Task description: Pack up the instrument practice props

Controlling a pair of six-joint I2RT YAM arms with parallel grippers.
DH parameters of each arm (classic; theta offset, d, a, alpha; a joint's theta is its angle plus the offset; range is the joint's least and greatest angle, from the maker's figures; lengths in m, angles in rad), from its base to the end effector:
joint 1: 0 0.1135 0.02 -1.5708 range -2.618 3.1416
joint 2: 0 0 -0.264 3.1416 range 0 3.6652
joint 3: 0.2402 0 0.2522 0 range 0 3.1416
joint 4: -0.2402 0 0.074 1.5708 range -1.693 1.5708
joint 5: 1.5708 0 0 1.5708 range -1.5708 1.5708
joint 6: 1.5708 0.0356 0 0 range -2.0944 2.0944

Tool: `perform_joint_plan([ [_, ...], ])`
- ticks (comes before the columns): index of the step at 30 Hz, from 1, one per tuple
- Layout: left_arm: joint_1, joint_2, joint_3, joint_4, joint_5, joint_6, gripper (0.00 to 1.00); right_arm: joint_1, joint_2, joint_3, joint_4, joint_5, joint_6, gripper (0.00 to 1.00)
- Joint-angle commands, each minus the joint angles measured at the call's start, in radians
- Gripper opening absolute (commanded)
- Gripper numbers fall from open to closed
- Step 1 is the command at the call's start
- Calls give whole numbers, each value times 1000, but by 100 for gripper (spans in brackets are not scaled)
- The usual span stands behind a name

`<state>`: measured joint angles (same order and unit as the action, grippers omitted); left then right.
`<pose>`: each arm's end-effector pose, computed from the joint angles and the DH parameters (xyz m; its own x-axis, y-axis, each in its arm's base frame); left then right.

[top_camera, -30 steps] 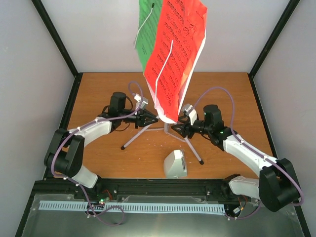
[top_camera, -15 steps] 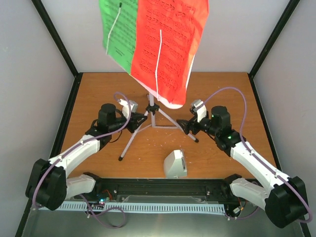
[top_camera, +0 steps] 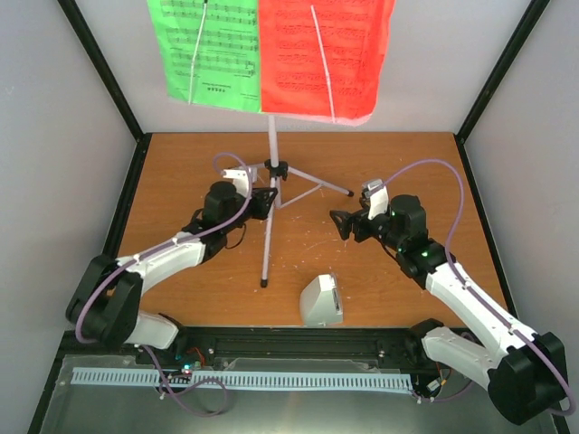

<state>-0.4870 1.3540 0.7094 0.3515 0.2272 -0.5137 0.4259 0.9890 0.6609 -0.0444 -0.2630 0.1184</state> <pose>0.2606 -0.1471 0.2407 -0.5401 -0.2558 -0.8018 0.4376 0.7284 -0.5271 0.2030 0.1022 0.2725 -0.4023 -0.0572 -0.9137 -0.5760 0.7916 0.2040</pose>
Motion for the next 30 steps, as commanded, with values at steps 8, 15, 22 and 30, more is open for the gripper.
perform_joint_plan([
  [8, -192, 274, 276, 106, -253, -266, 0, -7, -121, 0, -65, 110, 92, 98],
  [15, -261, 377, 367, 101, -242, -289, 1, -8, -155, -1, -128, 214, 161, 100],
  [22, -258, 335, 342, 119, -186, -232, 77, -7, -171, 15, -148, 198, 179, 100],
  [30, -117, 122, 200, 19, -85, -149, 100, -7, -187, 85, -200, 131, 203, 100],
])
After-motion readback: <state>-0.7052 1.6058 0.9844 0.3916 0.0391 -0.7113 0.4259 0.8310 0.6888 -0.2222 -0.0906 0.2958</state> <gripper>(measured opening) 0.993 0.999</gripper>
